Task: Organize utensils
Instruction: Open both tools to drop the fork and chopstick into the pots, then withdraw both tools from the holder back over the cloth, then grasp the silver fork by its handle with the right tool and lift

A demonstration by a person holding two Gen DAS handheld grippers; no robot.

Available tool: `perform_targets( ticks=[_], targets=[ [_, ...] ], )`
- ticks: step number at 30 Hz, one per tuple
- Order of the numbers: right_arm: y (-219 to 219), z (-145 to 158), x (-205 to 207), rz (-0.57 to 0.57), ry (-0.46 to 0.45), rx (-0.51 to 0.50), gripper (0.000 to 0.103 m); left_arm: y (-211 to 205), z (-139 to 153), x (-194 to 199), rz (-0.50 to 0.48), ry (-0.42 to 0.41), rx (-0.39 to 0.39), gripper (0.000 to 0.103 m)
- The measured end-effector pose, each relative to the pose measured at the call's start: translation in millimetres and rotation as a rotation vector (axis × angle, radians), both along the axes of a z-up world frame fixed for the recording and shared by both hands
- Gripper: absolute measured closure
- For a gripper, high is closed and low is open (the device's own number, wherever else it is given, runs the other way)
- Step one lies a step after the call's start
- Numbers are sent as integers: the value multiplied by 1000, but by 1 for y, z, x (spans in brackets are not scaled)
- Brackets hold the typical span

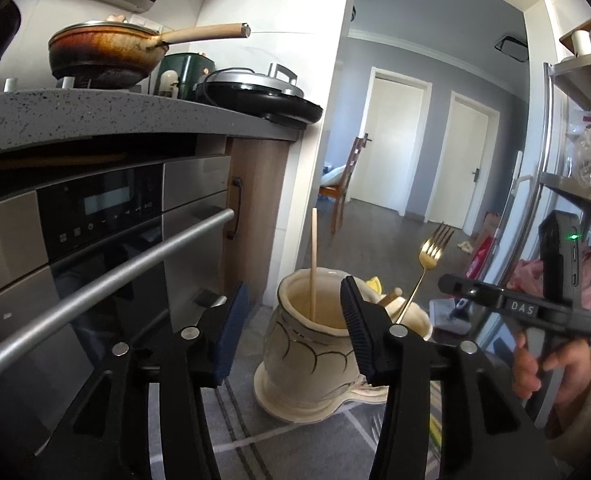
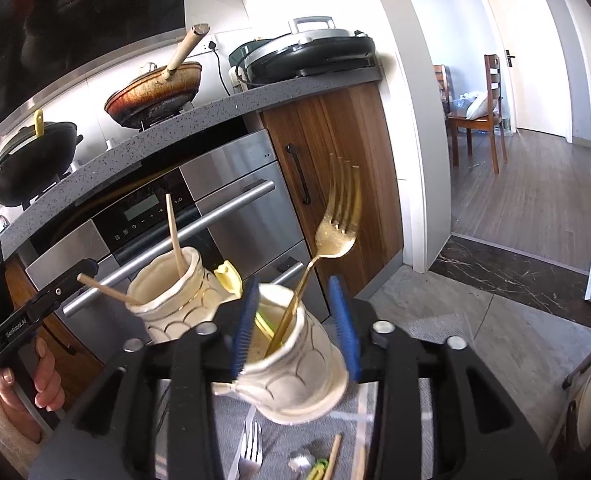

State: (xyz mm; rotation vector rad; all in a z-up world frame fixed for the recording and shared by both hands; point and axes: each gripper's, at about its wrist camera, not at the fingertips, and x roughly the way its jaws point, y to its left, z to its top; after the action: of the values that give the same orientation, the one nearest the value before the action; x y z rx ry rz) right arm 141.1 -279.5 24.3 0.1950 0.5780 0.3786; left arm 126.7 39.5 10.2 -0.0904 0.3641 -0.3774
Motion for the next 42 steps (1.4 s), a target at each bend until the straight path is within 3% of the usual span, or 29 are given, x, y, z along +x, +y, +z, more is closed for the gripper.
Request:
perform_targets(
  ticks=[6,8,10,13,18,21,25,33,36,41,42],
  targets=[
    [-16,2,-39,-19,-13,-50,33,-12,1,-26,28,-16,81,21],
    [-23,1,-51,-30,0,-54,19,-18,1,-35,43,-16,107,20],
    [-30,1,-61,-33,6,-54,12,-22,1,-41,59,-13,116,10],
    [-42,0,-80,-65,6,-70,5,-27,2,-57,52,-14,85,8],
    [-46,-14,-103,-83,42,-117,5,-39,-9,-76,103,30,128,7],
    [-39,-25,-112,-66,79,-140,5,-43,-27,-81,128,112,157,7],
    [-17,-40,-117,-16,130,-156,5,-39,-49,-85,172,201,177,7],
    [48,-73,-115,92,203,-259,6,-18,-68,-94,238,249,219,5],
    [68,-82,-112,117,224,-295,17,-11,-71,-98,260,252,224,5],
    [93,-99,-105,134,270,-363,50,1,-79,-99,248,267,204,5],
    [95,-101,-104,129,275,-368,52,3,-80,-98,245,270,196,5]
  ],
)
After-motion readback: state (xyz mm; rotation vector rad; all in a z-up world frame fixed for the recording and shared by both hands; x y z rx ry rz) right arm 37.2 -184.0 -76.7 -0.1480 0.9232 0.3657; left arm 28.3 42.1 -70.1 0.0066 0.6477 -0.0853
